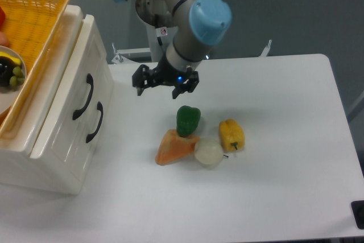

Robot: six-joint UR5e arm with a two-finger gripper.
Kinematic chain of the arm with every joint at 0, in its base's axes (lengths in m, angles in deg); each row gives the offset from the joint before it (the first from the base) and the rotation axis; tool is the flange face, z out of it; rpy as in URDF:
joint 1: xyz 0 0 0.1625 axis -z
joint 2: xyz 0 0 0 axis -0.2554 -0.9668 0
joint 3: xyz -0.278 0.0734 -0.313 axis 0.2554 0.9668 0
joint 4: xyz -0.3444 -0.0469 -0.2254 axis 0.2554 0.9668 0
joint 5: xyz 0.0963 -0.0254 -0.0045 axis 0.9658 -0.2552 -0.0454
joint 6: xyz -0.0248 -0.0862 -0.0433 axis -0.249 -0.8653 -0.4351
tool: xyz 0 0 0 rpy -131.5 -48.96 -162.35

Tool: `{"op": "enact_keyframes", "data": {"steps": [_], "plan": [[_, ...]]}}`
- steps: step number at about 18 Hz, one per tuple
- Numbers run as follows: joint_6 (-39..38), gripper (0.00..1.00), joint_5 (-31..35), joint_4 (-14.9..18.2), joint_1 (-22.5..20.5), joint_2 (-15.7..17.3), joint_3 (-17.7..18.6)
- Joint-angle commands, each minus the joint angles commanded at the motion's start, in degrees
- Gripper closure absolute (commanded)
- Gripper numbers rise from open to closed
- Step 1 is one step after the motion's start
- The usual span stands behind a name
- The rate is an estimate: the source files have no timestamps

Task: Slide the top white drawer open
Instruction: 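Move the gripper toward the black handle of the upper white drawer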

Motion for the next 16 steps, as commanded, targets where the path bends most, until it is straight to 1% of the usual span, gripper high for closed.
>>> {"op": "enact_keyframes", "data": {"steps": [4, 6, 8, 12, 16], "plan": [[0.1, 0.0, -1.3, 0.0, 2.2, -0.3, -1.2], [0.1, 0.0, -1.8, 0.0, 2.4, -0.4, -1.3], [0.1, 0.0, -1.8, -0.1, 3.9, -1.1, -1.4], [0.1, 0.0, -1.8, -0.1, 4.7, -1.8, -1.8], [0.0, 0.0, -1.8, 0.0, 5.5, -1.8, -1.8]]}}
